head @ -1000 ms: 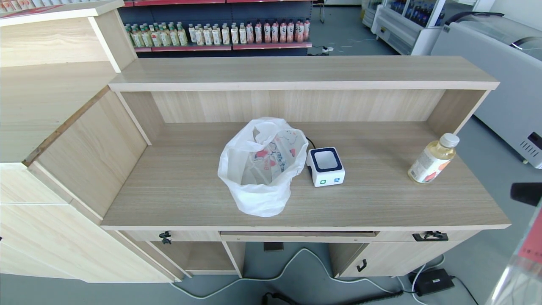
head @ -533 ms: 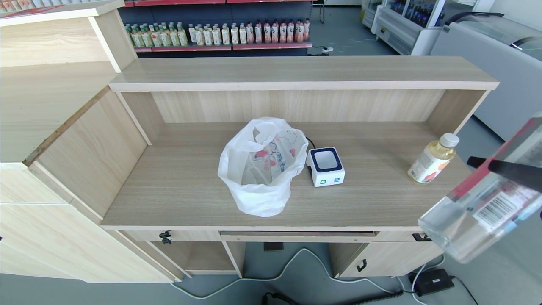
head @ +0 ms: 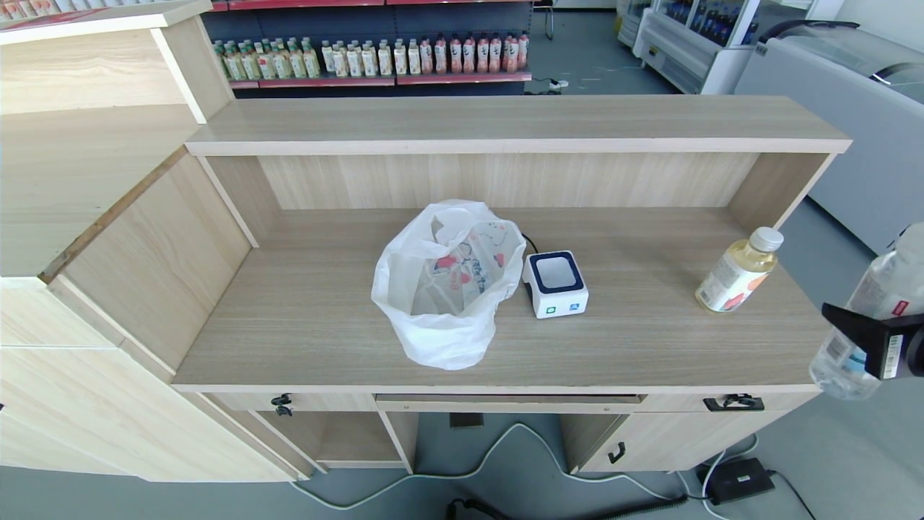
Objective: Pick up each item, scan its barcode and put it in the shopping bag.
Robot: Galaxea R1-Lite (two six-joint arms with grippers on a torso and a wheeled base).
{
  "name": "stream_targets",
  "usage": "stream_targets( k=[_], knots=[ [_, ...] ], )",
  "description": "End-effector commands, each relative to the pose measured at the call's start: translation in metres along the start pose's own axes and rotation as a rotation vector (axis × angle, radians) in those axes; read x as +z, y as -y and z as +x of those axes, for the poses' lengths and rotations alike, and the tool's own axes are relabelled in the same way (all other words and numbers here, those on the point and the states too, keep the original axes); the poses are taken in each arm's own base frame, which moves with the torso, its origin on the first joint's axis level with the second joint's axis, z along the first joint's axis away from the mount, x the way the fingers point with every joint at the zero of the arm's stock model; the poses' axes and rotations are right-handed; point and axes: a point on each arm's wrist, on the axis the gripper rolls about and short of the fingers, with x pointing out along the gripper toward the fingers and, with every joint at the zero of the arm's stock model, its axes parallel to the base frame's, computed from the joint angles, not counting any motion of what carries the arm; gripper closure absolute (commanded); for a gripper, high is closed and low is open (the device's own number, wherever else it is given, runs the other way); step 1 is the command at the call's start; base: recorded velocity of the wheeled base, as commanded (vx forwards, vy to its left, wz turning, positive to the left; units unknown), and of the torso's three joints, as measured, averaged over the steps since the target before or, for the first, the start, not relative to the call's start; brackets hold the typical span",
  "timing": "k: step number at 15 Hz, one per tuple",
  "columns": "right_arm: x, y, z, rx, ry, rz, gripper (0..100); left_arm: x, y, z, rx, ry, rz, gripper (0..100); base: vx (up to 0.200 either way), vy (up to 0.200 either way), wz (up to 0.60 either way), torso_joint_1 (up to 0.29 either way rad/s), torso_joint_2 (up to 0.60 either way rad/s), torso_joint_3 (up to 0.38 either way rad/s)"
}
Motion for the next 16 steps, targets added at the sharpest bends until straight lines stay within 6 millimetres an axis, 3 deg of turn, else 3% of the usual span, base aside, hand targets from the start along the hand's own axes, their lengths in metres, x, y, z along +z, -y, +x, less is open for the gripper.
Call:
stream_targets(
  k=[1, 8, 12, 16],
  knots=[
    [-0.008, 0.001, 0.017, -0.099, -0.064, -0.132, 100, 0.0, 0.0, 0.0, 0.0, 0.001, 0.0, 0, 0.0, 0.0, 0.0, 0.0, 0.0, 0.0],
    [0.0, 0.003, 0.055, -0.211, 0.118, -0.377, 100, 0.0, 0.0, 0.0, 0.002, 0.001, 0.0, 0, 0.0, 0.0, 0.0, 0.0, 0.0, 0.0],
    [-0.006, 0.007, 0.077, -0.199, 0.203, -0.552, 100, 0.0, 0.0, 0.0, 0.0, 0.001, 0.0, 0, 0.0, 0.0, 0.6, 0.002, 0.0, 0.004],
    [-0.012, 0.001, 0.115, -0.172, 0.333, -0.626, 100, 0.0, 0.0, 0.0, 0.0, 0.001, 0.0, 0, 0.0, 0.0, 0.6, 0.006, 0.0, 0.005]
  ],
)
